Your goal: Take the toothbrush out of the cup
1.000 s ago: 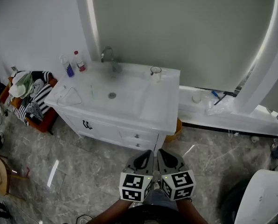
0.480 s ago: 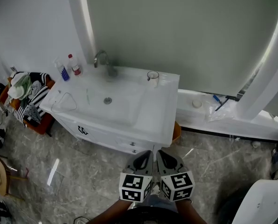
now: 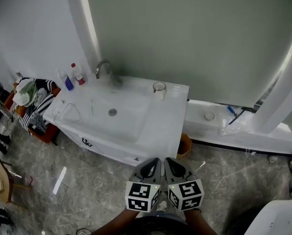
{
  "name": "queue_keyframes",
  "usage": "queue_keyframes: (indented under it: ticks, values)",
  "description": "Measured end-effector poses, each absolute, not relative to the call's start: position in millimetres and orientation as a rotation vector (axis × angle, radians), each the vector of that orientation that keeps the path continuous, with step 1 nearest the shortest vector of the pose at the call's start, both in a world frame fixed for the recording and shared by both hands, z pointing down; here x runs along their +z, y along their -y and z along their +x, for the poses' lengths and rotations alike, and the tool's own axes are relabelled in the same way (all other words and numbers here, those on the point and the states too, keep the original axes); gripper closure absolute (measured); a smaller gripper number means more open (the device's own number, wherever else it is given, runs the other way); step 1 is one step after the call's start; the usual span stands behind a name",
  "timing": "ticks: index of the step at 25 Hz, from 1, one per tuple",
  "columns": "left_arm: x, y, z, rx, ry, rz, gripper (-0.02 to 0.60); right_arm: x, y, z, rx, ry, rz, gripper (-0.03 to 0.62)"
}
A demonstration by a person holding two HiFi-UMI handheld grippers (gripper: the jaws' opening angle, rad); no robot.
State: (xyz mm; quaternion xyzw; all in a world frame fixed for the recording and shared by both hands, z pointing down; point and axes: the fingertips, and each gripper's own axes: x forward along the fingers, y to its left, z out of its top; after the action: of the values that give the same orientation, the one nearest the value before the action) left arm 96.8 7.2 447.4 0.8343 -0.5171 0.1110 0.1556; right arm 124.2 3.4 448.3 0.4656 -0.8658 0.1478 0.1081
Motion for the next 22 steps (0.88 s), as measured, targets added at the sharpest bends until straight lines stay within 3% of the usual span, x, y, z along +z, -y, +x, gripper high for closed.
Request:
queue_keyframes:
  ticks: [22]
  values:
    - [442, 14, 110, 0.338, 1.566, 2.375, 0.571, 442, 22, 135, 0.409, 2.613, 1.313, 0.583]
